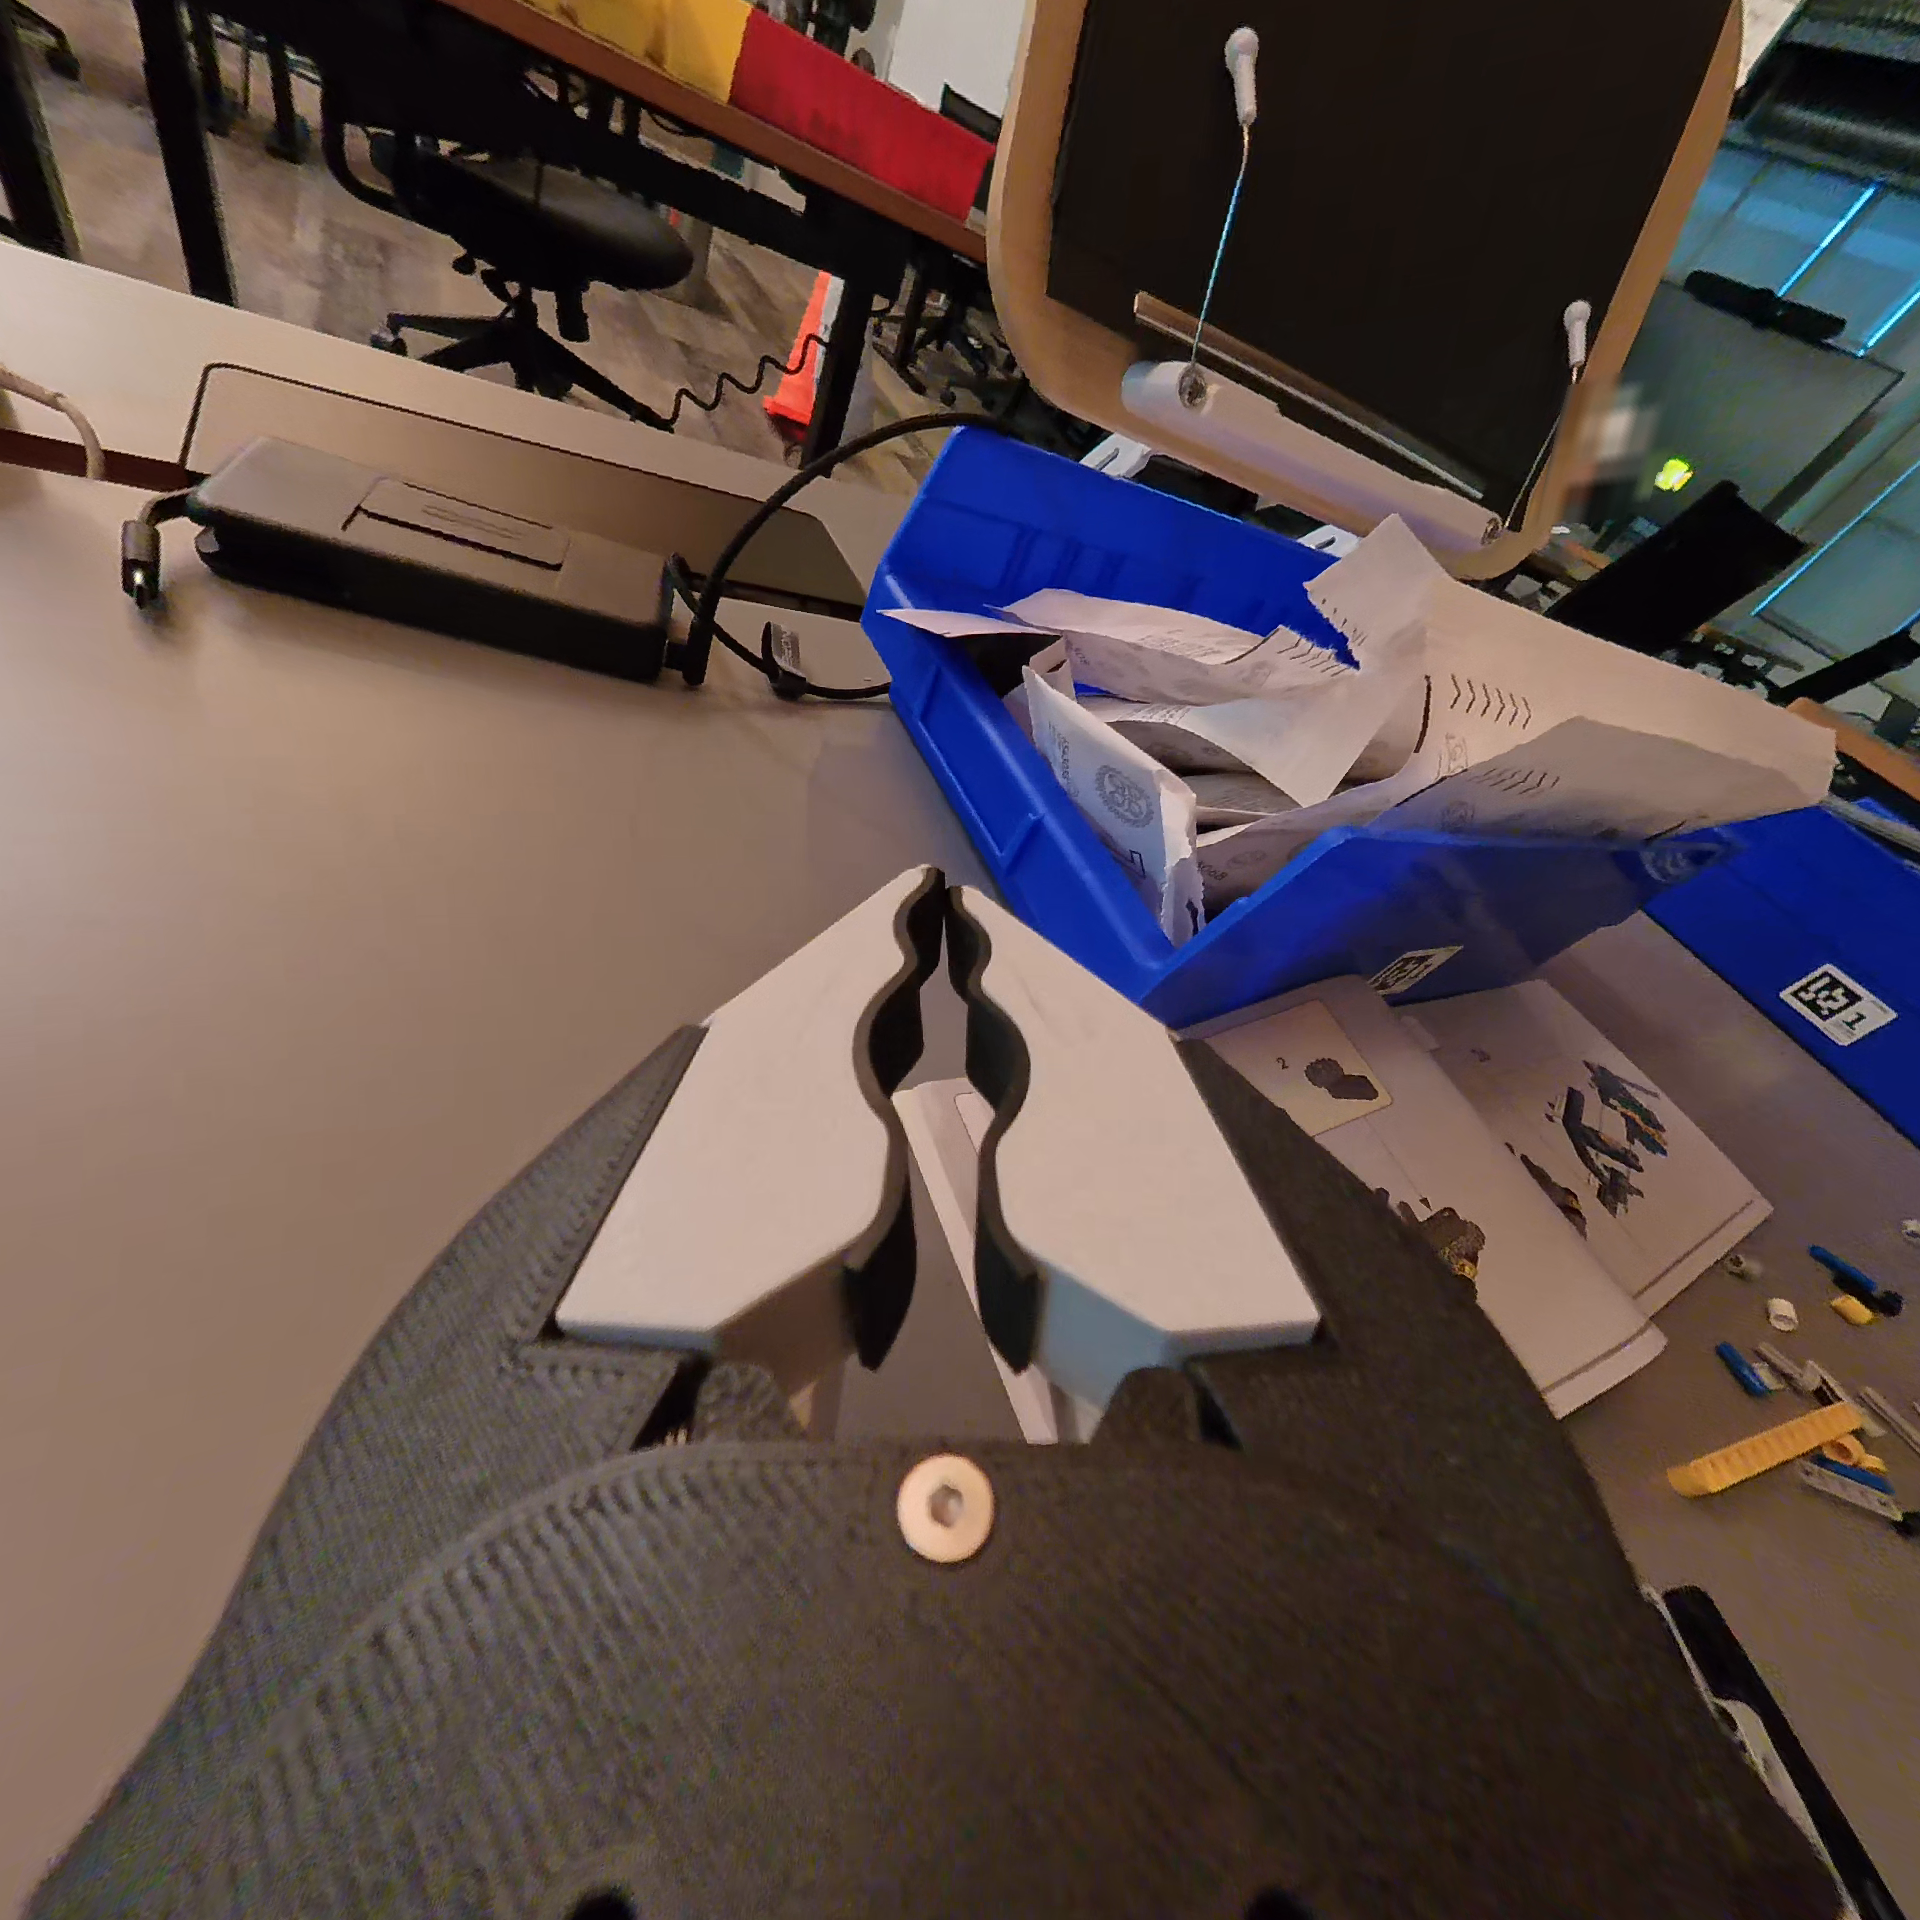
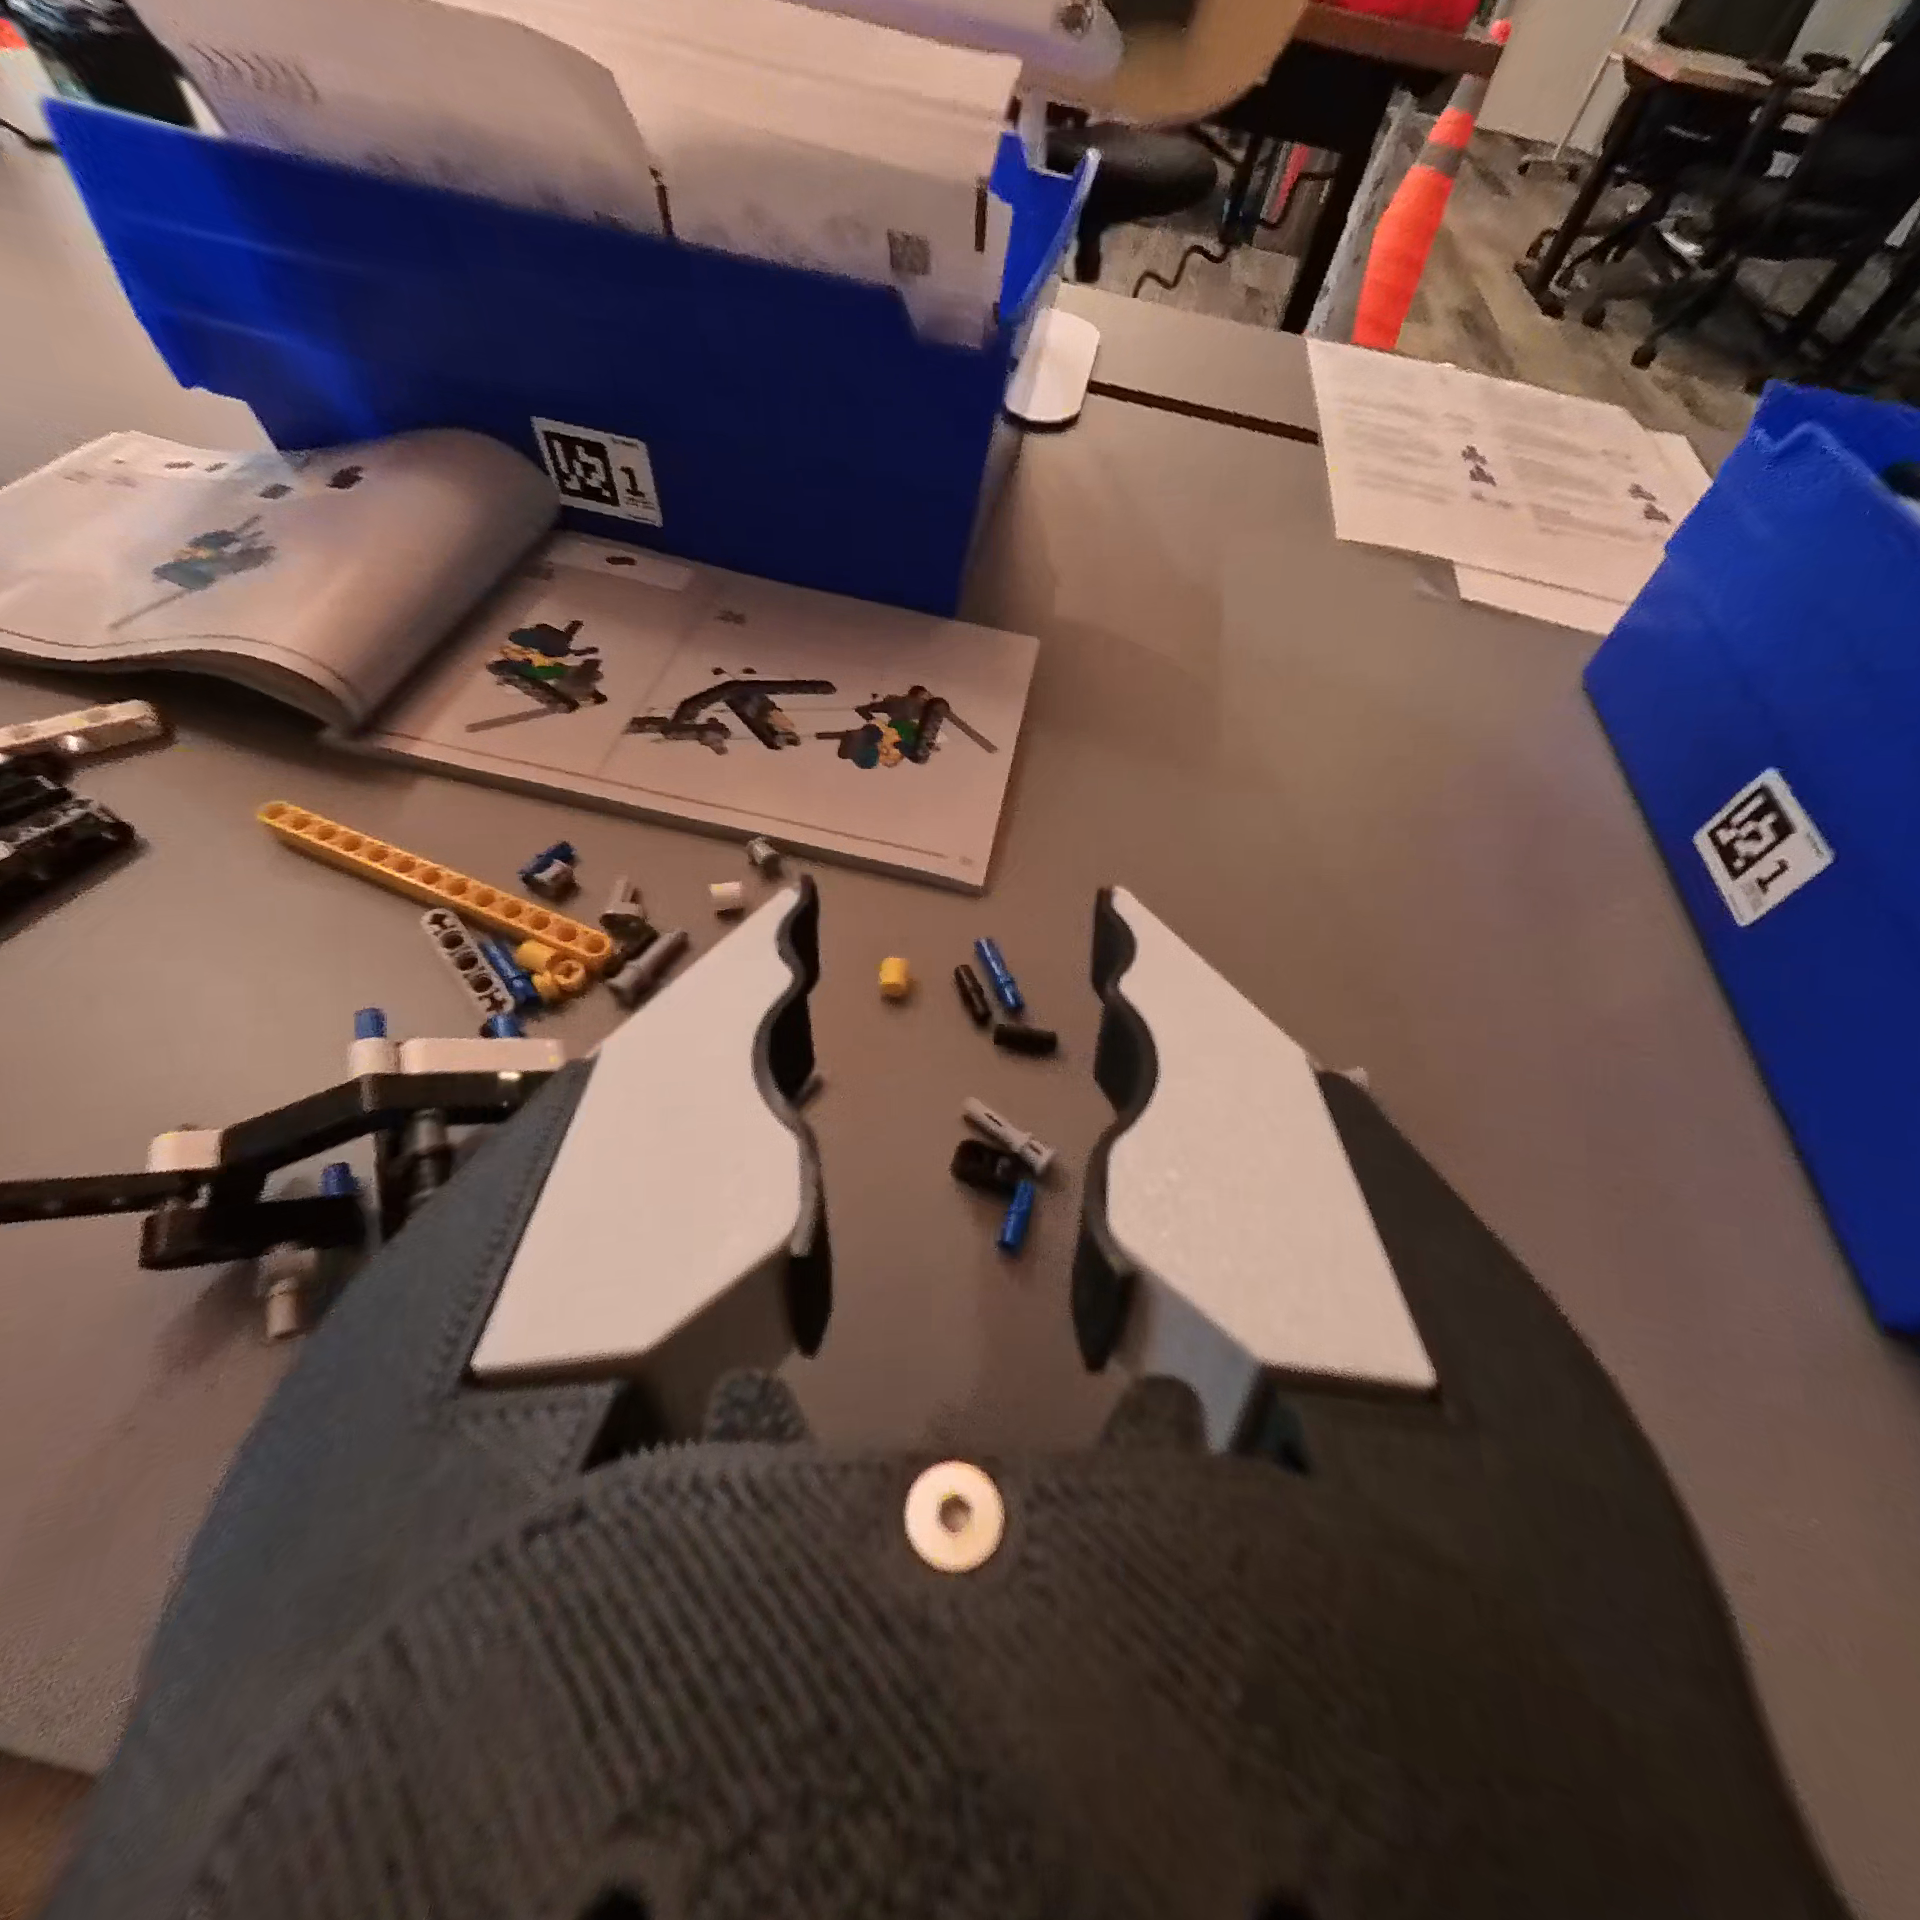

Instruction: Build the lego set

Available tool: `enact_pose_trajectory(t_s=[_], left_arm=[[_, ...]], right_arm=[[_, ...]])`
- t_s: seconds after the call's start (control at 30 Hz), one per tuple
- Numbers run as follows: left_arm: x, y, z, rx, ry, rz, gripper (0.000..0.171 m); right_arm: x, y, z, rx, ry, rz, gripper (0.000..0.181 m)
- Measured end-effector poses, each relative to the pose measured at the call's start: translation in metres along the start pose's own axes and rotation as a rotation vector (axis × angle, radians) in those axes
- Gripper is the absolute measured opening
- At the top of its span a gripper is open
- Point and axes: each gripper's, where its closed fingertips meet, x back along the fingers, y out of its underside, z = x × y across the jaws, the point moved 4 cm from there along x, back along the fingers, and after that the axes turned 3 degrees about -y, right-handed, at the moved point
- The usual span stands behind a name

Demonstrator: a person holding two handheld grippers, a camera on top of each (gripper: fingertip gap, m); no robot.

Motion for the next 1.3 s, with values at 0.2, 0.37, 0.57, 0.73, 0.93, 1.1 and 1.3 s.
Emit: enact_pose_trajectory(t_s=[0.2, 0.37, 0.57, 0.73, 0.93, 1.1, 1.3], left_arm=[[-0.002, 0.002, -0.001, 0.01, -0.001, -0.021, 0.0], [-0.004, 0.003, 0.0, 0.005, 0.0, -0.036, 0.0], [-0.004, 0.003, 0.0, 0.004, -0.003, -0.04, 0.0], [-0.004, 0.003, -0.001, 0.006, -0.005, -0.038, 0.0], [-0.004, 0.003, -0.001, 0.016, -0.003, -0.034, 0.0], [-0.005, 0.003, -0.001, 0.018, 0.001, -0.037, 0.0], [-0.005, 0.003, -0.001, 0.011, -0.003, -0.039, 0.0]], right_arm=[[-0.009, 0.009, 0.006, -0.022, 0.013, -0.034, 0.054], [-0.014, 0.014, 0.01, -0.067, 0.005, -0.079, 0.053], [-0.018, 0.018, 0.014, -0.154, -0.04, -0.111, 0.055], [-0.017, 0.016, 0.007, -0.082, -0.04, -0.101, 0.05], [-0.017, 0.016, 0.005, -0.063, -0.045, -0.099, 0.049], [-0.016, 0.015, 0.006, -0.073, -0.05, -0.095, 0.048], [-0.017, 0.016, 0.005, -0.075, -0.053, -0.103, 0.048]])
